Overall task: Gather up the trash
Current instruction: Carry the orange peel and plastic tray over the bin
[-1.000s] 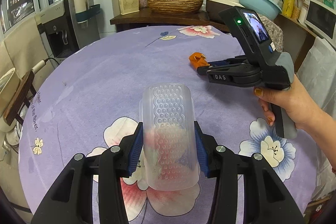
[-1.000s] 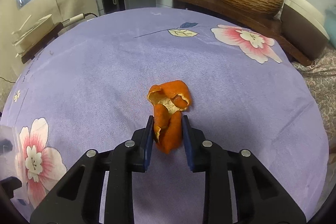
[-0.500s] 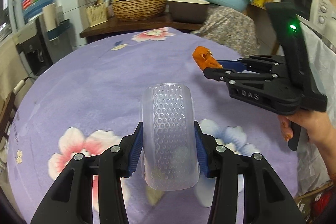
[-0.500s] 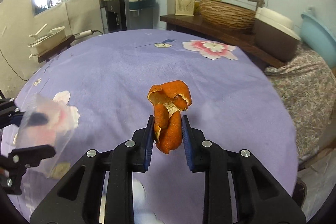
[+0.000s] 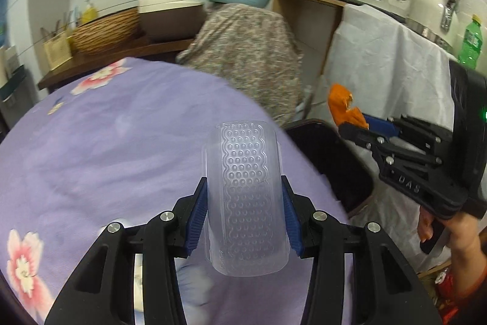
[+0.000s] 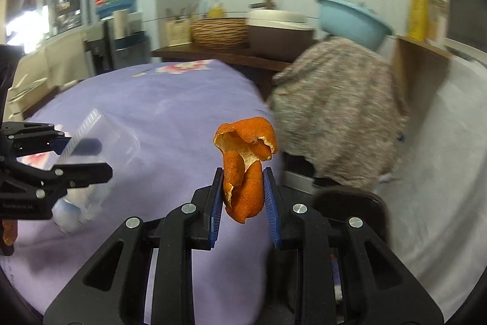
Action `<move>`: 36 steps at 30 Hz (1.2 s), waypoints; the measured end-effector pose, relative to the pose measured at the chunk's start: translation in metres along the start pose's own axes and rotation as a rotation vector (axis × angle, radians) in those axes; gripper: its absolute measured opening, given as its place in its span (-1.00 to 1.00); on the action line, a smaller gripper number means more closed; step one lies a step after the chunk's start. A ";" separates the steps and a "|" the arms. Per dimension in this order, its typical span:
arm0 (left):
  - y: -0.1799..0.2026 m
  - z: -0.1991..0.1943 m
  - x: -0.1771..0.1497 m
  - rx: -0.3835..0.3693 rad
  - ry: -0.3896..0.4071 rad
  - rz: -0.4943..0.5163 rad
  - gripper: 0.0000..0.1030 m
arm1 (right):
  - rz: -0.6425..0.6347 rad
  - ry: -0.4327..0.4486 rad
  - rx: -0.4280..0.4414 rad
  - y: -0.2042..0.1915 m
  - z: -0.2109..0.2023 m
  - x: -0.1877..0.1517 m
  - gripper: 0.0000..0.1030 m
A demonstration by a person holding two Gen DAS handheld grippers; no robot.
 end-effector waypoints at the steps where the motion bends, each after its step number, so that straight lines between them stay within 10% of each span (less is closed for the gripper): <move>1: 0.012 0.005 0.004 -0.021 0.007 0.007 -0.13 | 0.014 0.005 -0.034 0.013 -0.009 -0.006 -0.49; 9: 0.088 0.038 0.015 -0.134 0.004 0.062 -0.13 | 0.107 -0.017 -0.244 0.092 -0.048 -0.062 -0.49; 36: 0.124 0.117 0.006 -0.146 -0.114 0.070 -0.13 | 0.343 -0.364 -0.315 0.179 0.081 -0.211 -0.44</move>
Point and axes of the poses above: each gripper's, at about its wrist camera, not at the fingertips, and z roughly the way its jaws point, y to its right, x to its top, the point moved 5 cm from there along z, roughly the way its jaws point, and after that the axes turned 11 degrees about y, right-handed, at the moved point
